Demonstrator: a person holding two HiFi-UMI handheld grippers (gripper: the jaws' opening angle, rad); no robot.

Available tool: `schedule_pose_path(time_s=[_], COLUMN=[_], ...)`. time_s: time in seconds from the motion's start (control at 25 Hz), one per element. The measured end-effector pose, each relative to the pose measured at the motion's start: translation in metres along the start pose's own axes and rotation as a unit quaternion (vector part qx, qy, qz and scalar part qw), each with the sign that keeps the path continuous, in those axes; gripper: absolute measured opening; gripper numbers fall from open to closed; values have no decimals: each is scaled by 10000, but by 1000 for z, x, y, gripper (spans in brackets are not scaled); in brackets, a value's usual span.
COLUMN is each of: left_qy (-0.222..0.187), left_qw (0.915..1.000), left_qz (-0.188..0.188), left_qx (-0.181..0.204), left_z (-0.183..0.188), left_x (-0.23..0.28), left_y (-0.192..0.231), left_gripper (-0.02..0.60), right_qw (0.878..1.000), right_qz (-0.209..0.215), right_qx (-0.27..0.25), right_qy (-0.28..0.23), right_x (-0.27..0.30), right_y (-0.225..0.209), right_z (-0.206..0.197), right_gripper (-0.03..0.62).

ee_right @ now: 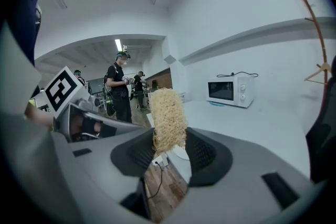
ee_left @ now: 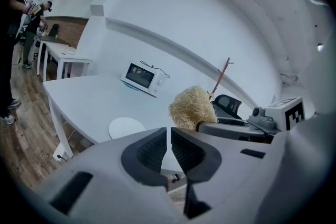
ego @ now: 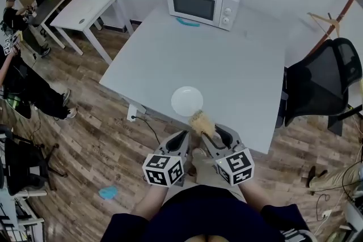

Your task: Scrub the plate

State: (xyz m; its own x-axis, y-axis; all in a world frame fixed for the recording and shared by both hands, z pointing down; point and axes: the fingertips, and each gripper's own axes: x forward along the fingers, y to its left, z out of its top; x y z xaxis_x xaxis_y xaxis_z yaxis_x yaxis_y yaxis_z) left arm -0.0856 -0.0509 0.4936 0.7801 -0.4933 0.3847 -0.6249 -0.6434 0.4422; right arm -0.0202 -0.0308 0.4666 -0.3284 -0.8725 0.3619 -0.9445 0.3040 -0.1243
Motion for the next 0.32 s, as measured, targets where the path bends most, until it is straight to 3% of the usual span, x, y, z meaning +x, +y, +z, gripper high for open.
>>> schedule_pose_path(time_s=[0.32], left_qy=[-115], left_qw=[9999], left_qz=[34], left_qx=[29], left_z=[5], left_x=[-23], left_y=[-5], left_gripper=[20], right_qw=[9996], right_qz=[-29], right_qx=[228], right_qy=[-131], right_x=[-18], right_y=[19], right_z=[4], right_gripper=[172])
